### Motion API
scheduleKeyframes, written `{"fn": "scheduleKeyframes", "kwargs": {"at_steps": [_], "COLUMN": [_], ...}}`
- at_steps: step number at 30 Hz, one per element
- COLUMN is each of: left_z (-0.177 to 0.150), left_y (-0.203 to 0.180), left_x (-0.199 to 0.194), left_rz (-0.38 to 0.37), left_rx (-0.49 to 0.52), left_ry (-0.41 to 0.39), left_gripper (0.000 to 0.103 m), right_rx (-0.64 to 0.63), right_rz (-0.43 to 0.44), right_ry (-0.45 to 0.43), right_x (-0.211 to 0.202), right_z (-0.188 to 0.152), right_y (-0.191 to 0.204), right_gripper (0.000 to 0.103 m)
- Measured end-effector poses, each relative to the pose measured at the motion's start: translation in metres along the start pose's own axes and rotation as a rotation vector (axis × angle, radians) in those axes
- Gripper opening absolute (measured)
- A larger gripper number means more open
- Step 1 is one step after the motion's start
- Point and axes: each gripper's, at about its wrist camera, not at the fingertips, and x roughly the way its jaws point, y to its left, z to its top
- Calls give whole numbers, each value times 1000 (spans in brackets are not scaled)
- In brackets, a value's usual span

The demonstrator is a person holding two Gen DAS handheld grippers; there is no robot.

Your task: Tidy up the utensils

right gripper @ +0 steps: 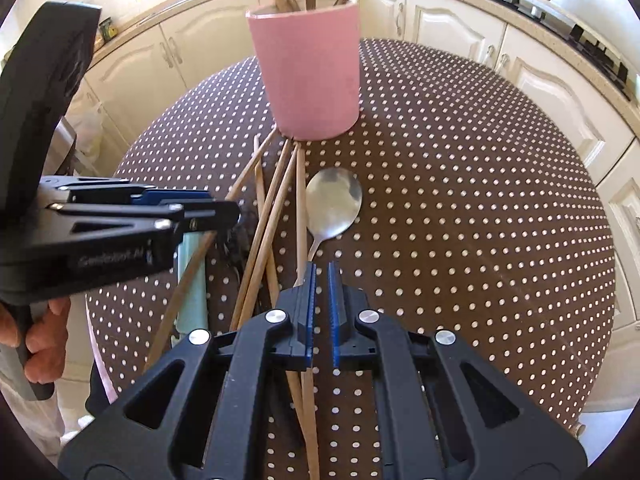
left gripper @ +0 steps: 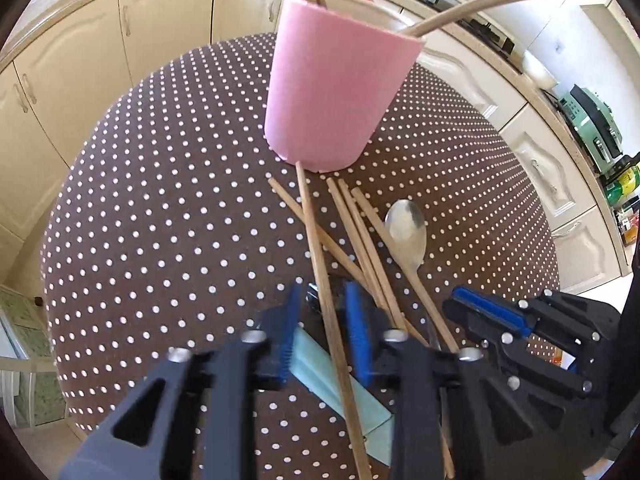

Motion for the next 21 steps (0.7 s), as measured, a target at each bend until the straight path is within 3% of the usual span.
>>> {"fn": "scheduleKeyframes", "kwargs": {"at_steps": [3, 12, 16, 21], "left_z": [1, -12, -13, -13], "left_y": [-8, 7, 12, 14], "left_x": [2, -14, -20, -24], "left_rz": [-4, -23, -32, -34], "left_rx": [5, -9, -16, -22], "left_ry": [-17, -65, -79, -88], "left_gripper": [8, 6, 6, 6], "right_rx": [-3, 2, 1, -35], "right_rz": [7, 9, 13, -17], "right_ry": [5, 23, 8, 27], "right_x": [3, 14, 12, 20], "right_z": [1, 14, 17, 21], "right_y": [0, -1, 2, 11], "right_gripper": [7, 13, 29, 29]}}
